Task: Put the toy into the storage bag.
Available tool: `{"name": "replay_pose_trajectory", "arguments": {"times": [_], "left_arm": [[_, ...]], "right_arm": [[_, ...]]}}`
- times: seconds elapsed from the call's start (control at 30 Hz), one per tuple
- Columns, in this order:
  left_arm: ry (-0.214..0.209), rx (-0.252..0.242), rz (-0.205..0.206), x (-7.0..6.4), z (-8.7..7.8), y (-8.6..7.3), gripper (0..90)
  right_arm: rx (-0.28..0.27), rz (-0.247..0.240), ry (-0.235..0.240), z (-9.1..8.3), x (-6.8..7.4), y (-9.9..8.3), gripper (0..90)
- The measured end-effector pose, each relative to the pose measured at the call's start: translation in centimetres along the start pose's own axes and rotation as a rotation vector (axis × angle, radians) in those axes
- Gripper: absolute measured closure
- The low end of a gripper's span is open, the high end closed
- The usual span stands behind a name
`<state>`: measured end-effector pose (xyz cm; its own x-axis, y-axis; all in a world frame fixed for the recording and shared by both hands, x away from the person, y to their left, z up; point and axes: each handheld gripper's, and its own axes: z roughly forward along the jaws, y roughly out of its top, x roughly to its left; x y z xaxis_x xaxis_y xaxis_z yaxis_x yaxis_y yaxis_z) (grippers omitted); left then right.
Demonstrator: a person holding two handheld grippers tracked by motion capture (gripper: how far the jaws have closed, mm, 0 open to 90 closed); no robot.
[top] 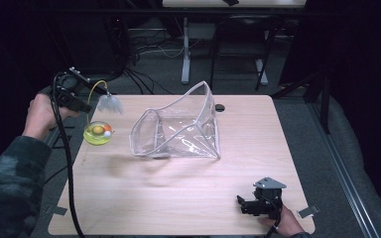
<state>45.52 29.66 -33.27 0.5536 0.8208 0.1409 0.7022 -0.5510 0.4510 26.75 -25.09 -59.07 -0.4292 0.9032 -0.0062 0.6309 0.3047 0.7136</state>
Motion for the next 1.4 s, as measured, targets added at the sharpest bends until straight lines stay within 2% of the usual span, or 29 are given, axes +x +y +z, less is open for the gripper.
{"name": "replay_pose_trajectory", "arguments": {"times": [0.23, 0.63, 0.97, 1.4], "left_arm": [[0.018, -0.001, -0.007, 0.5, -0.3, 0.7, 88.4], [0.012, -0.016, -0.016, 0.9, -0.8, 1.9, 88.4], [0.033, -0.023, -0.014, 1.1, -1.6, 3.6, 88.5], [0.057, -0.030, 0.000, 0.6, -2.8, 5.7, 88.4]], "right_arm": [[0.000, 0.000, 0.001, 0.0, 0.0, 0.0, 0.0], [0.004, 0.002, 0.002, 0.0, 0.0, 0.0, 0.0], [0.003, 0.001, 0.003, 0.0, 0.0, 0.0, 0.0], [0.001, -0.002, 0.006, 0.0, 0.0, 0.0, 0.0]]}}
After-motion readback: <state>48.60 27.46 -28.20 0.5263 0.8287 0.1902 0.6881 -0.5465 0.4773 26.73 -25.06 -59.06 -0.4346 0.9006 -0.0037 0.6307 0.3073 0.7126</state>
